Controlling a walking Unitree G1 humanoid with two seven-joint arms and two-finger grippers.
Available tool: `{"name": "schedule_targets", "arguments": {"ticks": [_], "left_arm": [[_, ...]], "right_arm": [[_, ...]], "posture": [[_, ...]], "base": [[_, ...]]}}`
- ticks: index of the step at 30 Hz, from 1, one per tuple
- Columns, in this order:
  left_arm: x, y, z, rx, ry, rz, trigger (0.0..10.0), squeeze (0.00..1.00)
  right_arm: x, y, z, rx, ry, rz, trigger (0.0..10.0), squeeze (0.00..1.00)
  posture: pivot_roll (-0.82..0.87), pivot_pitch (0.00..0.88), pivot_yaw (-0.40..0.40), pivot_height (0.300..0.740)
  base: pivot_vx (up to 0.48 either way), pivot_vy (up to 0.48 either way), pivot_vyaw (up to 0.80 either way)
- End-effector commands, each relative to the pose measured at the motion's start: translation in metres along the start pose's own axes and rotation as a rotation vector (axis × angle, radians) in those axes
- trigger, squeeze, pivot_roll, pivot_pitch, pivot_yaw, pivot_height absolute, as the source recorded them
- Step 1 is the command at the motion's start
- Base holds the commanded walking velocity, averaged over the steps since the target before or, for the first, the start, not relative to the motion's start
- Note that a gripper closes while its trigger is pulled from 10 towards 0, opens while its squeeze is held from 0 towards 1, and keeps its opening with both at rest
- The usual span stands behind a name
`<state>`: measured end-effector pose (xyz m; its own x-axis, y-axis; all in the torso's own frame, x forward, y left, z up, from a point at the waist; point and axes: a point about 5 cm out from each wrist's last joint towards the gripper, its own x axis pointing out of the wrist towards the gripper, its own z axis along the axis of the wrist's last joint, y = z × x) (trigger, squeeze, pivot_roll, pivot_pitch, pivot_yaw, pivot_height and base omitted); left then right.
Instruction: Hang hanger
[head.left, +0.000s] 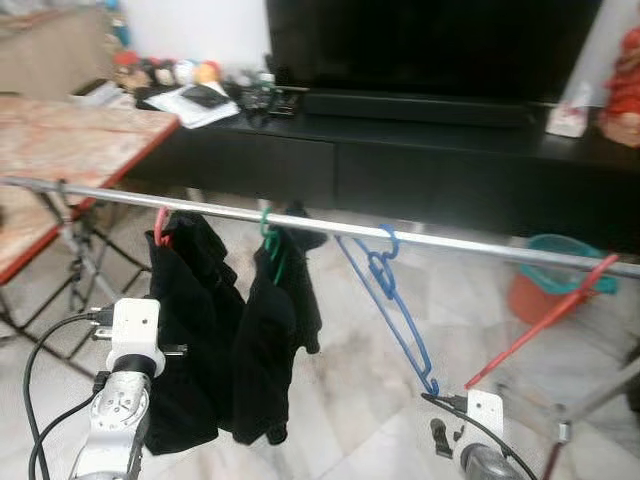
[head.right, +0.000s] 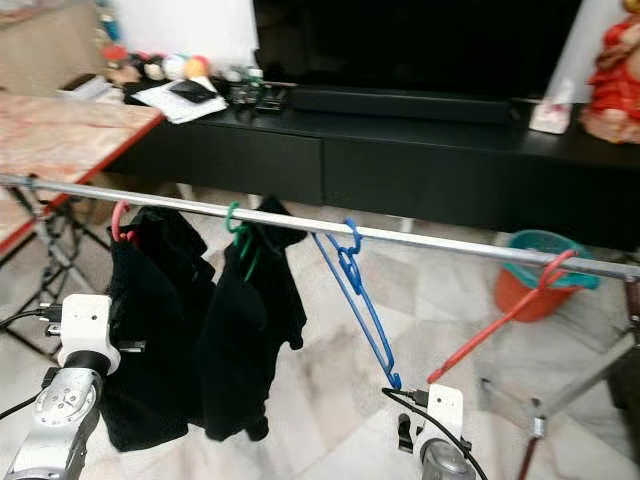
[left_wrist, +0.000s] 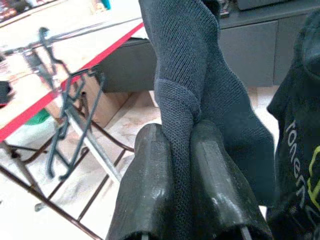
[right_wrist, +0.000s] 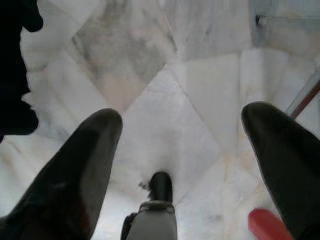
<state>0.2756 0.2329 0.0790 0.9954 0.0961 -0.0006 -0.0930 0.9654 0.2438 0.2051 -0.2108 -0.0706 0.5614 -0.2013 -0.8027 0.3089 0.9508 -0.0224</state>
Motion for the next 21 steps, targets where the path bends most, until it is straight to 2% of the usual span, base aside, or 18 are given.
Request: {"name": "schedule_targets", "arguments": {"ticks": [1,12,21], "left_arm": [[0.0061,0.0039,0.01,0.014,-0.038,0.006,10.0,0.0],[0.0001,0.0007,0.0078,-0.001,-0.042,0.016,10.0,0.0],[-0.001,0.0013,0.0076,-0.006,-0.039,0.014,10.0,0.0]], "right_arm": [[0.0001,0.0042,0.0007,0.019,0.002,0.006,10.0,0.0],[0.0003,-0.0027,0.0035,0.002,-0.01,-0.008,10.0,0.0],[0.0003,-0.0019,0.0044,0.015,-0.023,-0.006,10.0,0.0]], "posture": [[-0.13,0.0,0.056,0.74],[-0.09,0.0,0.014,0.74],[-0.1,0.0,0.021,0.74]], "base": [[0.0,0.0,0.0],[0.0,0.0,0.0],[0.0,0.0,0.0]]}}
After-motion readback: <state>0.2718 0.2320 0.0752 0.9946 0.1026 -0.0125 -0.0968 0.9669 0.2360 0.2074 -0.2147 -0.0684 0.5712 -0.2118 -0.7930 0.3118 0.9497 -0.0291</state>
